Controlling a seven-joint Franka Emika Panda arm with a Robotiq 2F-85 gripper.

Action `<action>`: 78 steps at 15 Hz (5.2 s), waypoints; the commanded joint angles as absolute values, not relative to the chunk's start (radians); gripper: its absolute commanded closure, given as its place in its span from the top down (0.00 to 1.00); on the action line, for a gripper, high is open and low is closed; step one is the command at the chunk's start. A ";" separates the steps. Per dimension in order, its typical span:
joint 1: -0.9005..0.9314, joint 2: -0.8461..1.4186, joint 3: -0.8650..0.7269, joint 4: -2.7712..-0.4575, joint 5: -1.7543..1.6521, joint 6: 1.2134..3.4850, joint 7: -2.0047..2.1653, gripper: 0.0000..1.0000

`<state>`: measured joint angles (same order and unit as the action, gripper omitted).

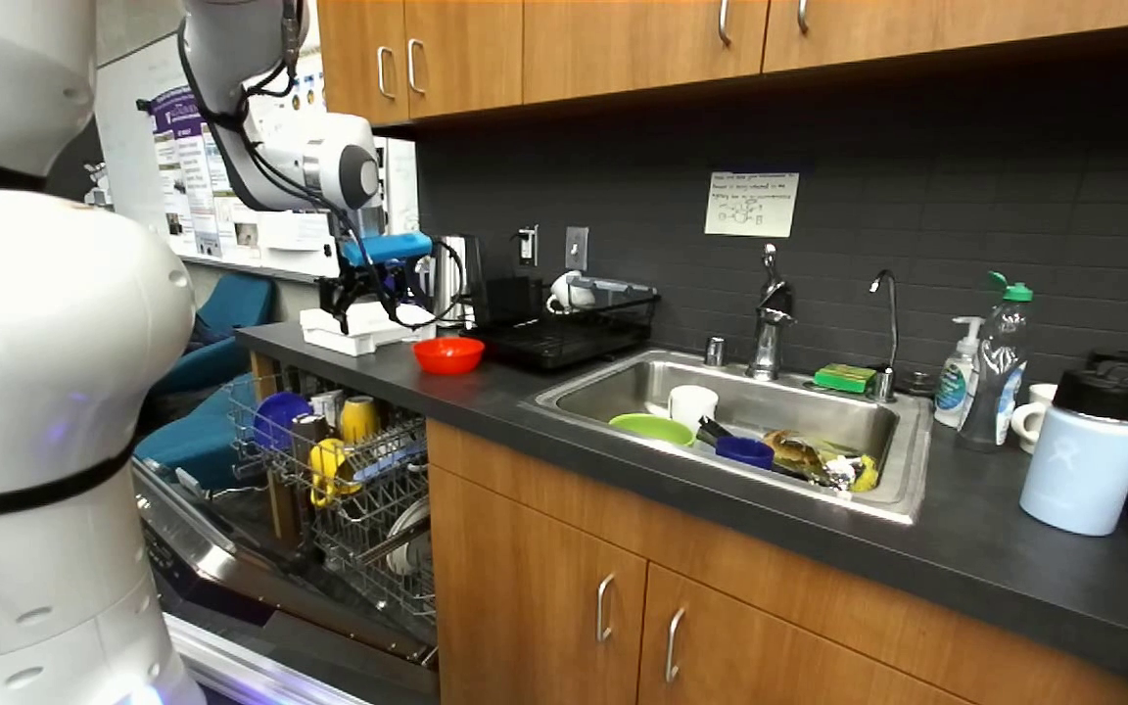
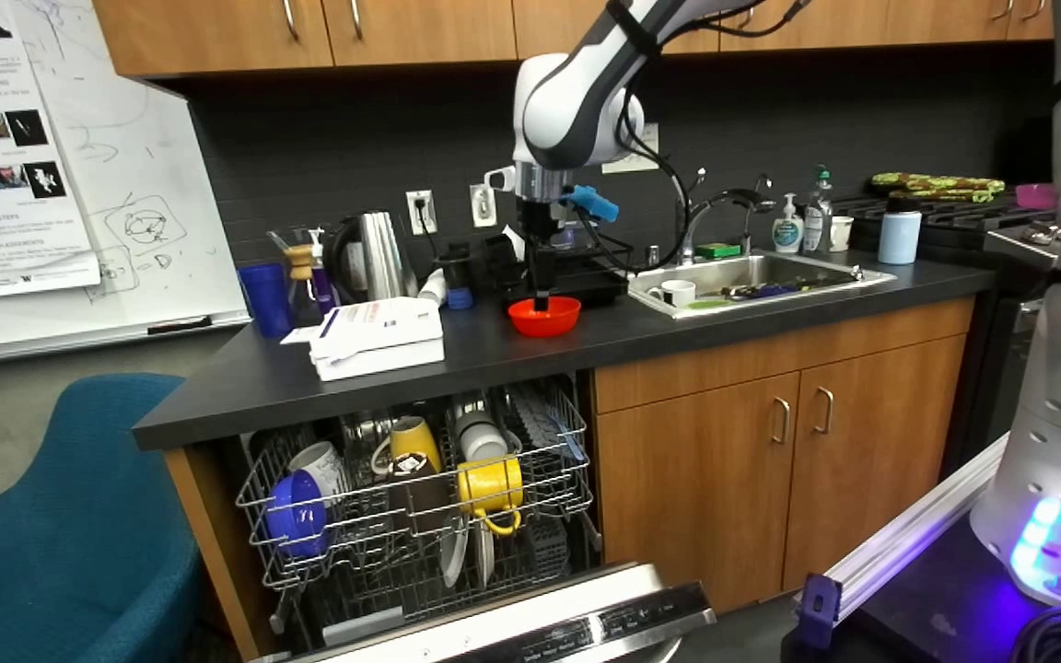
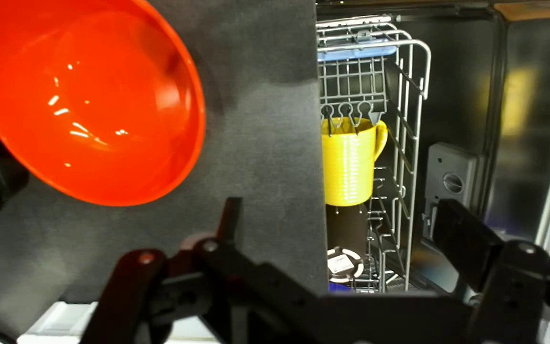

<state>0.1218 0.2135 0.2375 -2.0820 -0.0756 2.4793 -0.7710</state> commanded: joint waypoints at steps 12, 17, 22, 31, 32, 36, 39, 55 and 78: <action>0.169 0.326 0.170 -2.003 -0.380 2.511 -0.469 1.00; 0.176 0.380 0.134 -1.965 -0.455 2.506 -0.414 1.00; 0.176 0.419 0.104 -1.927 -0.489 2.496 -0.386 1.00; 0.174 0.458 0.086 -1.881 -0.490 2.446 -0.384 1.00; 0.173 0.459 0.086 -1.879 -0.487 2.437 -0.385 1.00; 0.167 0.457 0.096 -1.880 -0.467 2.413 -0.398 0.68; 0.160 0.456 0.104 -1.874 -0.446 2.386 -0.405 0.44; 0.114 0.371 0.200 -1.842 -0.134 2.167 -0.469 0.01; 0.253 -0.050 0.280 -1.976 0.341 1.945 -0.286 0.01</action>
<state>0.2393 -0.0117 0.2839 -1.9605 0.2970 1.9390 -0.3298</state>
